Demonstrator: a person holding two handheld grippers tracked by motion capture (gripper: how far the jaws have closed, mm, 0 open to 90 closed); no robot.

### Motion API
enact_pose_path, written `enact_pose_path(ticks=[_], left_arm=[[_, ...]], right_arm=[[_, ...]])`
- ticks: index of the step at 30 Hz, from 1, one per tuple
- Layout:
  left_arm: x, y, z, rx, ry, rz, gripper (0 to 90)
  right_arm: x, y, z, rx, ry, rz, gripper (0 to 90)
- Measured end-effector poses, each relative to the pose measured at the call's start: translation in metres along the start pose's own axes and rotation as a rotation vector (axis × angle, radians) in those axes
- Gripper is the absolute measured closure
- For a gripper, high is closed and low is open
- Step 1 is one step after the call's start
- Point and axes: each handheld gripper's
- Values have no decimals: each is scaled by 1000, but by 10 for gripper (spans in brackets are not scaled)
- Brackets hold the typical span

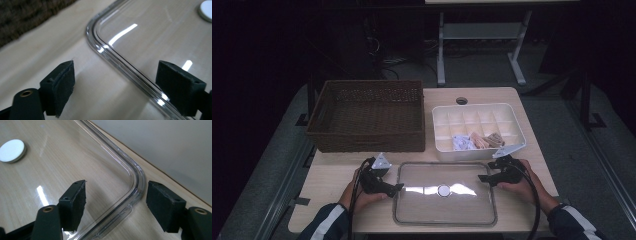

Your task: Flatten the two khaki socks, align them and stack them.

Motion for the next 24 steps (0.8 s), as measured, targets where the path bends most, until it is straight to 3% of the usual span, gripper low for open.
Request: enact_pose_path(ticks=[2,3,5,9,11,12,13,19,24], left_arm=[[-3,0,-4,-40,-32,-24,235],[-3,0,-4,-40,-32,-24,233],[-5,0,-7,-83,-46,-87,225],[-2,-7,-8,-97,-58,-117,203],[-2,-7,-7,-95,-59,-120,204],[1,-8,-8,-153,-98,-147,204],[2,-9,-8,-178,-109,-165,204],[6,-11,-8,-288,-167,-167,214],[9,-13,-8,-361,-207,-162,213]], right_arm=[[1,2,1,17,-1,-16,299],[0,3,1,8,-4,-30,303],[-2,4,0,21,-11,-42,319],[-5,4,-10,66,-22,-17,310],[-6,4,-12,64,-26,-11,310],[-6,5,-15,54,-38,-19,316],[-6,5,-16,50,-46,-16,319],[-4,8,-19,50,-83,-8,321],[-3,11,-18,46,-72,-1,322]])
Point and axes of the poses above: each handheld gripper's, and its own axes: x roughly forward along the jaws, z roughly out of its top, y roughly to its left, and after that the axes turned 5 degrees about y, right-handed
